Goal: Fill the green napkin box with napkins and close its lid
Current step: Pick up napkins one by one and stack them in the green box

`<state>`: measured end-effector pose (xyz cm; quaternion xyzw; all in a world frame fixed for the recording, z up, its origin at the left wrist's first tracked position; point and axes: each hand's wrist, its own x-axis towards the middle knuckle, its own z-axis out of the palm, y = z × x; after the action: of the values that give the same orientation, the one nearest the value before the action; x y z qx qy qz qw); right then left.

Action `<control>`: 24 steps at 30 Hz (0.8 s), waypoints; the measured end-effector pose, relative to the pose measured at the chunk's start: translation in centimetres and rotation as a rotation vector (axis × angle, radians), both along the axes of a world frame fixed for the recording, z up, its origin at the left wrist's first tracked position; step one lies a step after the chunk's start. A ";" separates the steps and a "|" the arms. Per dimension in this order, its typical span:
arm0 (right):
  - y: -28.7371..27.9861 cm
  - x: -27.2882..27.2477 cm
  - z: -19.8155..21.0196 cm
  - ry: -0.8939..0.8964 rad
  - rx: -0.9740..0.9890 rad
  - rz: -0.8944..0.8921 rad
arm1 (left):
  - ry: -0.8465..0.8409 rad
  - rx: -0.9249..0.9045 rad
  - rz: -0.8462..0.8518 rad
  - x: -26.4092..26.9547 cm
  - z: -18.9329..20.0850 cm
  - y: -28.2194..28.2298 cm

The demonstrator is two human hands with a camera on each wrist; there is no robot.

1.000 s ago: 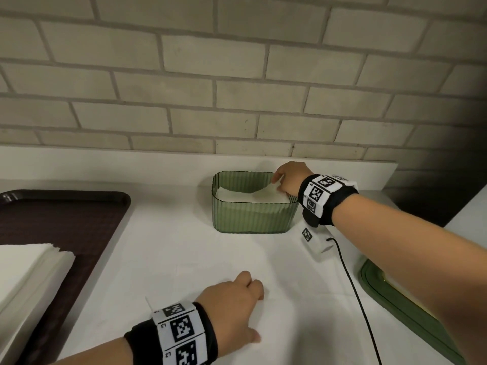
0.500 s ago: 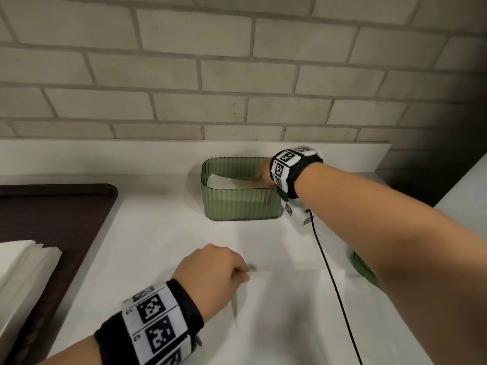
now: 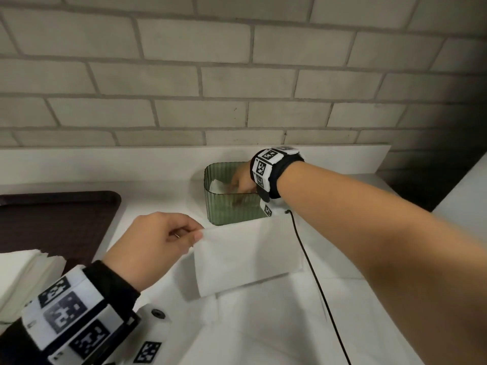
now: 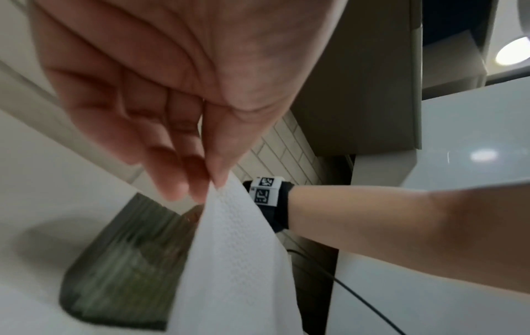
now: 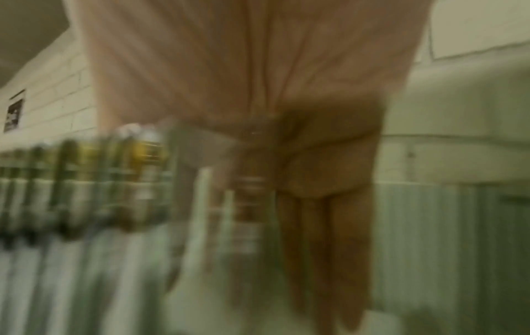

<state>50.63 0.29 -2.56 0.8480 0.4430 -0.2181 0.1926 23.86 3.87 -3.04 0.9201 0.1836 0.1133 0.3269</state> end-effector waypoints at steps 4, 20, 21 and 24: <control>-2.4 -2.5 3.2 0.088 0.259 -0.059 | -0.059 0.013 0.056 -0.5 1.0 1.8; -11.4 -4.9 2.6 0.817 1.288 -0.525 | -0.234 -0.432 0.244 10.0 4.7 5.4; -11.4 -4.5 2.2 0.758 1.338 -0.594 | -0.237 -0.440 0.248 11.1 4.7 5.1; -11.2 -2.5 0.9 0.514 1.393 -0.753 | -0.246 -0.367 0.248 14.0 4.0 4.6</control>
<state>48.11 -10.94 -1.65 0.7884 0.1936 -0.1306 -0.5691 37.86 8.45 0.94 0.7951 0.2716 0.2283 0.4919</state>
